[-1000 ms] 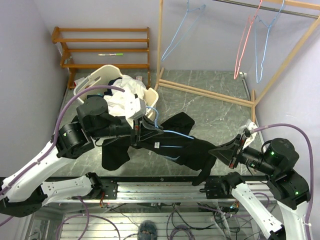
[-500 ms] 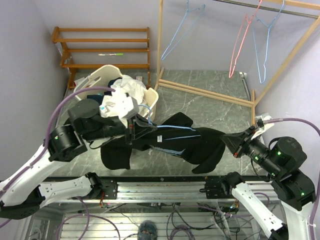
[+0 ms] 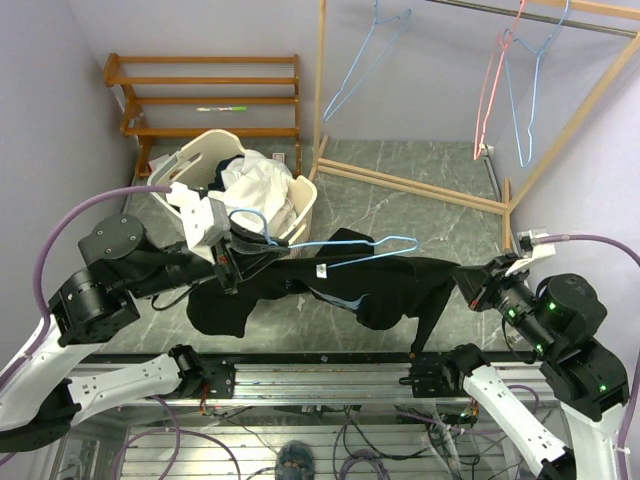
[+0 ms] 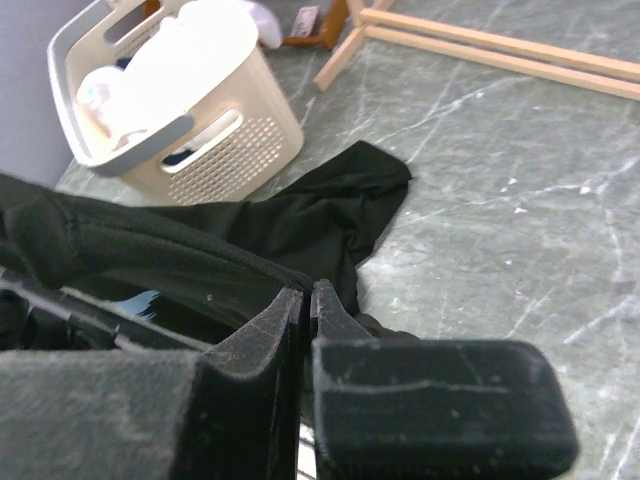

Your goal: Remove the t-shirt from the hanger

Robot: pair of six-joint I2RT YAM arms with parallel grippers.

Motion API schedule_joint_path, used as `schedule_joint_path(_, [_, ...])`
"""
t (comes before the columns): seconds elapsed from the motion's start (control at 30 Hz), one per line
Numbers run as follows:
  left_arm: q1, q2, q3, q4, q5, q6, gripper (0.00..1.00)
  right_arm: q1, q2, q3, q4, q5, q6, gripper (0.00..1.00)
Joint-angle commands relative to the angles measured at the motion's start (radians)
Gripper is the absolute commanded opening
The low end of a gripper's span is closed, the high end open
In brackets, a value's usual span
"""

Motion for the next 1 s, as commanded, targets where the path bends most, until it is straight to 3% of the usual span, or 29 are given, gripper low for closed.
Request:
schedule_joint_path(0.0, [0.006,-0.007,-0.027,0.061,-0.036,-0.007,0.07,-0.006,0.0,-0.017,0.012,-0.114,-0.06,0.03])
schedule_joint_path(0.13, [0.007,0.031,-0.067,0.1,-0.011,-0.026,0.07,-0.006,-0.006,0.021,0.025,-0.256,-0.086,0.29])
schedule_joint_path(0.27, [0.007,0.076,-0.106,0.146,0.039,-0.049,0.07,-0.006,-0.021,0.07,0.054,-0.331,-0.088,0.37])
schedule_joint_path(0.63, [0.005,0.271,-0.159,0.346,0.364,-0.167,0.07,-0.008,0.076,0.021,0.244,-0.645,-0.085,0.41])
schedule_joint_path(0.97, [-0.005,0.342,-0.146,0.442,0.384,-0.195,0.07,-0.009,0.103,-0.046,0.247,-0.749,-0.092,0.41])
